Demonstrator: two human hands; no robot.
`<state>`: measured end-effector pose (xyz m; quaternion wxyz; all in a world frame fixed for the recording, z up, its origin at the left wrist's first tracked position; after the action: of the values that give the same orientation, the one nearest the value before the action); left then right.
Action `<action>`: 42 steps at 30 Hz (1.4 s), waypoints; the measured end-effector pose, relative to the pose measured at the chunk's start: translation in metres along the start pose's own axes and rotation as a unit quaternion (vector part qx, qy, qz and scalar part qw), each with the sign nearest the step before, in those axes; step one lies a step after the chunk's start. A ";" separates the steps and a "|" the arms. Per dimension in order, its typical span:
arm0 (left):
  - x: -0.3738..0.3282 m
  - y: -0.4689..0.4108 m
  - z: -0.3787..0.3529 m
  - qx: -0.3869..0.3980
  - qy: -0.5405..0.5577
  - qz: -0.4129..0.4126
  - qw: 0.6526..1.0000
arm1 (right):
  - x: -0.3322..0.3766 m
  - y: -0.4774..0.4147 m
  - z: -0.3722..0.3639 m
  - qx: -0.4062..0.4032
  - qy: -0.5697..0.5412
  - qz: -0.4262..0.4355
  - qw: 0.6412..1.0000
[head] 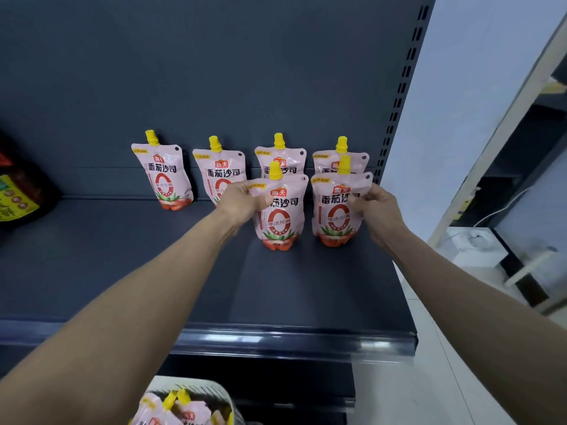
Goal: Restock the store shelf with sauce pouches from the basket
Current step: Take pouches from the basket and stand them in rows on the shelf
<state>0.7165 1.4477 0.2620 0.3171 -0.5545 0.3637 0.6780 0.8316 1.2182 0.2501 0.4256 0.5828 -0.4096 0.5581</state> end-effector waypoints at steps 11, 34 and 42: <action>0.009 -0.001 -0.005 0.032 -0.017 0.029 0.999 | -0.013 0.006 -0.003 0.039 0.052 -0.044 0.997; 0.005 -0.002 -0.003 0.016 -0.027 0.033 0.999 | 0.005 0.014 0.009 -0.008 0.122 0.005 0.992; -0.002 0.017 0.035 -0.021 -0.088 -0.017 0.996 | 0.053 0.062 0.021 -0.179 0.202 0.118 0.956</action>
<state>0.6848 1.4682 0.2709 0.3476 -0.5054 0.3104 0.7262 0.7815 1.1792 0.3050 0.5280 0.3200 -0.4736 0.6281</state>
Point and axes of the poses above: each hand's wrist, its own y-axis away from the middle knuckle, its own z-axis out of the back of the hand, x = y × z, the point moved 10 cm from there along -y, towards the middle knuckle, and after that the axes turned 2 degrees about y, right-handed, at the moved point
